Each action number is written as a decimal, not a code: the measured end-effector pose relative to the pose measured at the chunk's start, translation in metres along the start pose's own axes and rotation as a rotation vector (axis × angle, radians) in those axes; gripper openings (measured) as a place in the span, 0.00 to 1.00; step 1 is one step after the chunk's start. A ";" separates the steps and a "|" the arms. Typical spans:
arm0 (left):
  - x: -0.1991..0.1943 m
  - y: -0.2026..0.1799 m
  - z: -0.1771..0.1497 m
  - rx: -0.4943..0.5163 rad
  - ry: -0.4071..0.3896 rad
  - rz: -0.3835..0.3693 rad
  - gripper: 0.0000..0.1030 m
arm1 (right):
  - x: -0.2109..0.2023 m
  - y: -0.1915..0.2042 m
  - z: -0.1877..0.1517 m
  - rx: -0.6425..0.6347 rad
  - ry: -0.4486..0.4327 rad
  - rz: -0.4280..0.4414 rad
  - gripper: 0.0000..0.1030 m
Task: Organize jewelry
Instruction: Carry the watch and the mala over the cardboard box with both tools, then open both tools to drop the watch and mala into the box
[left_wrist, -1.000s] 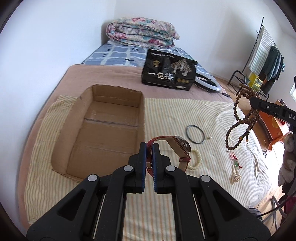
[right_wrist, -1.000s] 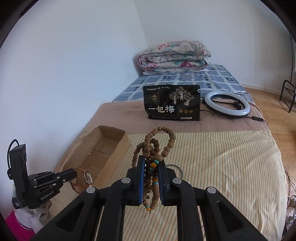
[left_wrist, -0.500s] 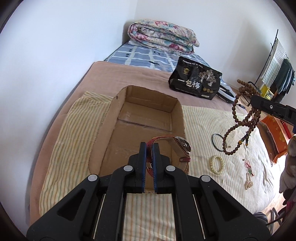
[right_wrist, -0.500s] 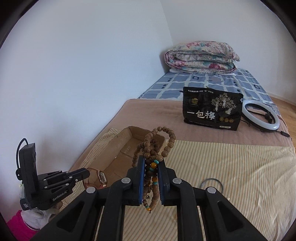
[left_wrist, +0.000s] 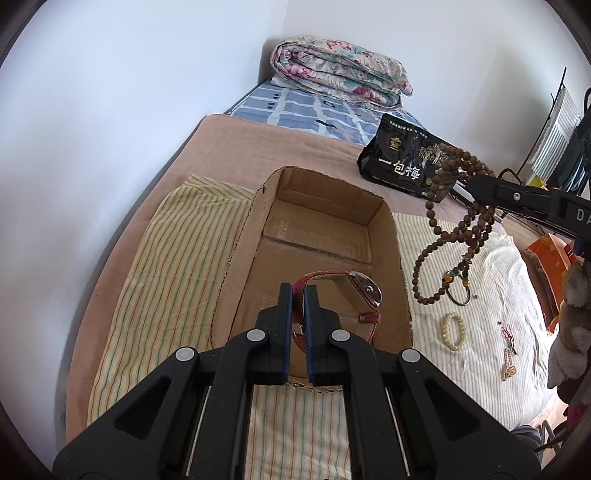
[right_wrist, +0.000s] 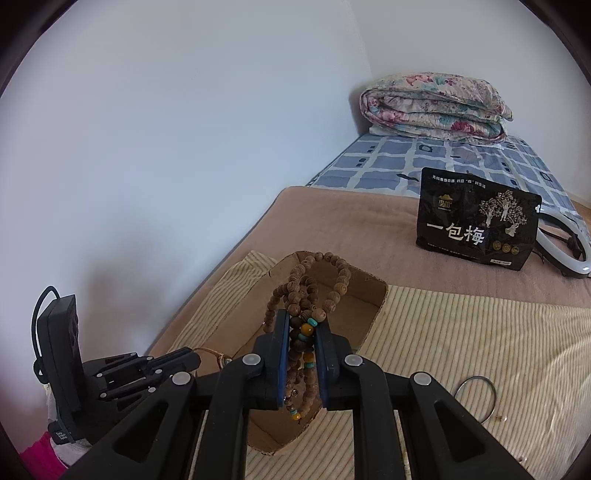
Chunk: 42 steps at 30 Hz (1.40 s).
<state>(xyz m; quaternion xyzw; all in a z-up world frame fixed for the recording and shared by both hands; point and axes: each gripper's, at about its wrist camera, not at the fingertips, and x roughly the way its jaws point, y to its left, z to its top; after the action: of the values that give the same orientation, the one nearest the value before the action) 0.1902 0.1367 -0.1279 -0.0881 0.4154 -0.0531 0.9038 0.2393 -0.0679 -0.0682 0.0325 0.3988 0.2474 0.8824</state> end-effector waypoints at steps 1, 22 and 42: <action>0.001 0.001 0.000 -0.002 0.001 -0.001 0.03 | 0.003 0.001 0.000 0.001 0.003 0.001 0.10; 0.028 0.012 -0.008 -0.021 0.049 0.014 0.04 | 0.064 -0.005 -0.008 0.008 0.092 -0.022 0.11; 0.024 0.006 -0.008 -0.013 0.042 0.006 0.26 | 0.057 -0.002 -0.010 -0.044 0.070 -0.068 0.50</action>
<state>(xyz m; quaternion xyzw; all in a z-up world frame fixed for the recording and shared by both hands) 0.1996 0.1375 -0.1521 -0.0917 0.4351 -0.0495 0.8943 0.2649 -0.0444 -0.1151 -0.0093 0.4247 0.2269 0.8764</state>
